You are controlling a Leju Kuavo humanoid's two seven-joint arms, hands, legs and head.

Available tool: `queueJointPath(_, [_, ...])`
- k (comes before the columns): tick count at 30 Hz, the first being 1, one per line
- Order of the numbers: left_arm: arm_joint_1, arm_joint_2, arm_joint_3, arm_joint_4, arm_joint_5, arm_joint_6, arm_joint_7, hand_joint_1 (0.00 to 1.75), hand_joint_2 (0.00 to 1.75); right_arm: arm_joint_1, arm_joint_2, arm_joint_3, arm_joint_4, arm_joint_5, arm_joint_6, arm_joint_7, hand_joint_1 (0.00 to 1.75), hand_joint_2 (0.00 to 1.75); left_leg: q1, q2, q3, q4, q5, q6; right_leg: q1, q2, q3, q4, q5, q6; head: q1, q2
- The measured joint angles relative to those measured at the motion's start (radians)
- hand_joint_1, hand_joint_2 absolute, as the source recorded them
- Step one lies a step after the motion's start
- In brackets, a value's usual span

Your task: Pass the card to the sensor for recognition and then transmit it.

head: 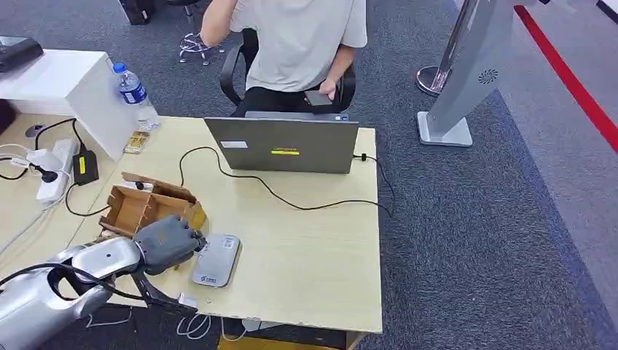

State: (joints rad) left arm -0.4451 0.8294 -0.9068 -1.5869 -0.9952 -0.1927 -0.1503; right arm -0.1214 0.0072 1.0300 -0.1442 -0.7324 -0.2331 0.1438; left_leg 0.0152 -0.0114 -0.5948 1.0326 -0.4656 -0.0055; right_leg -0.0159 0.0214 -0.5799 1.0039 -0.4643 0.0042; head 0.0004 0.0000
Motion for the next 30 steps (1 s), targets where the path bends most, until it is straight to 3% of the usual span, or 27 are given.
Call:
queueJointPath(5, [-0.033,0.008,-0.039,-0.005,0.022,0.021,-0.026,1.75,1.75,-0.003,0.000,0.009,0.000,0.002,0.004,0.003,0.00,1.75,0.000,0.000,0.000,0.000,0.000,0.000,0.000,0.000,0.000,0.000,0.000,0.000,0.000,0.000])
queueJointPath(10, [-0.050,-0.006,-0.072,-0.005,0.034,0.084,-0.055,1.75,1.75,-0.012,0.000,0.021,0.000,0.006,0.009,0.011,0.00,1.75,0.000,0.000,0.000,0.000,0.000,0.000,0.000,0.000,0.000,0.000,0.000,0.000,0.000,0.000])
queueJointPath(16, [-0.047,-0.057,-0.099,0.010,-0.002,0.168,-0.047,1.75,1.75,-0.026,0.001,0.038,0.000,0.006,0.013,0.016,0.00,1.75,0.000,0.000,0.000,0.000,0.000,0.000,0.000,0.000,0.000,0.000,0.000,0.000,-0.001,0.000])
queueJointPath(30, [-0.063,-0.084,-0.145,0.078,0.001,0.075,-0.036,1.75,1.75,-0.039,0.002,0.061,0.000,0.009,0.021,0.033,0.00,1.75,0.000,0.000,0.000,0.000,0.000,0.000,0.000,0.000,0.000,0.000,0.000,0.000,0.000,0.000])
